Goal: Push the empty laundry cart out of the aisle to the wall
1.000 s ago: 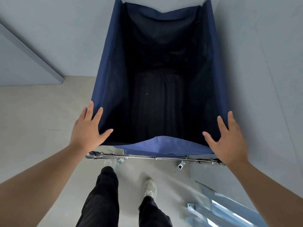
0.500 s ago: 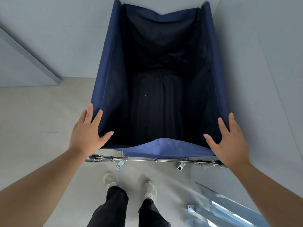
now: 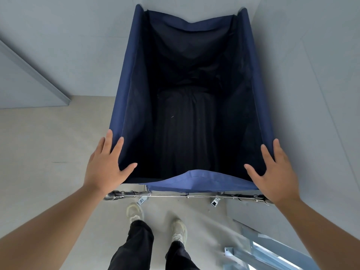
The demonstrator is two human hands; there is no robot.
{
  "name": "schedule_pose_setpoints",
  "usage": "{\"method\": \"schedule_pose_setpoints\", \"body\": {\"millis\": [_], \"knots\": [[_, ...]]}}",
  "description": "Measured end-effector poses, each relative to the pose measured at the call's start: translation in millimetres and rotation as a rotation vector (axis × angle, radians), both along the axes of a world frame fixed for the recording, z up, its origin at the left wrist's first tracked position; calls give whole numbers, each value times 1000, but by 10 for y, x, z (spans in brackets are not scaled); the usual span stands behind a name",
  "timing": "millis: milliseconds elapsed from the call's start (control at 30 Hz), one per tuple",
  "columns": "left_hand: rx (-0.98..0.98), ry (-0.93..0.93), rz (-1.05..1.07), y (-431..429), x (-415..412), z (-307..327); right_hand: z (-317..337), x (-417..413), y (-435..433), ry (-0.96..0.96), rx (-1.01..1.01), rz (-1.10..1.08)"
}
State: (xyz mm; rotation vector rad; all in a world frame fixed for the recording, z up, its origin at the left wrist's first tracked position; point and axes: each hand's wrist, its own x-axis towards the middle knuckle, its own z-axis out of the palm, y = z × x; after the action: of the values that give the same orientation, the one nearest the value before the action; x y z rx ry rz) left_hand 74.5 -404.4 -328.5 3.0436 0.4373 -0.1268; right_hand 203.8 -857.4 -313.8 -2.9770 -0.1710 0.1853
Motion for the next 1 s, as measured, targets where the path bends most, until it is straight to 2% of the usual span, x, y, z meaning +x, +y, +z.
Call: {"method": "schedule_pose_setpoints", "body": {"millis": [667,933,1000], "knots": [[-18,42,28,-12,3,8,-39,1,-9,11,-4,-15],[20,187,-3,-82,30,206,36,-20,80,39,-200,-8],[16,196,-4,-107,61,337,169,-28,238,-10,-201,-18]]}}
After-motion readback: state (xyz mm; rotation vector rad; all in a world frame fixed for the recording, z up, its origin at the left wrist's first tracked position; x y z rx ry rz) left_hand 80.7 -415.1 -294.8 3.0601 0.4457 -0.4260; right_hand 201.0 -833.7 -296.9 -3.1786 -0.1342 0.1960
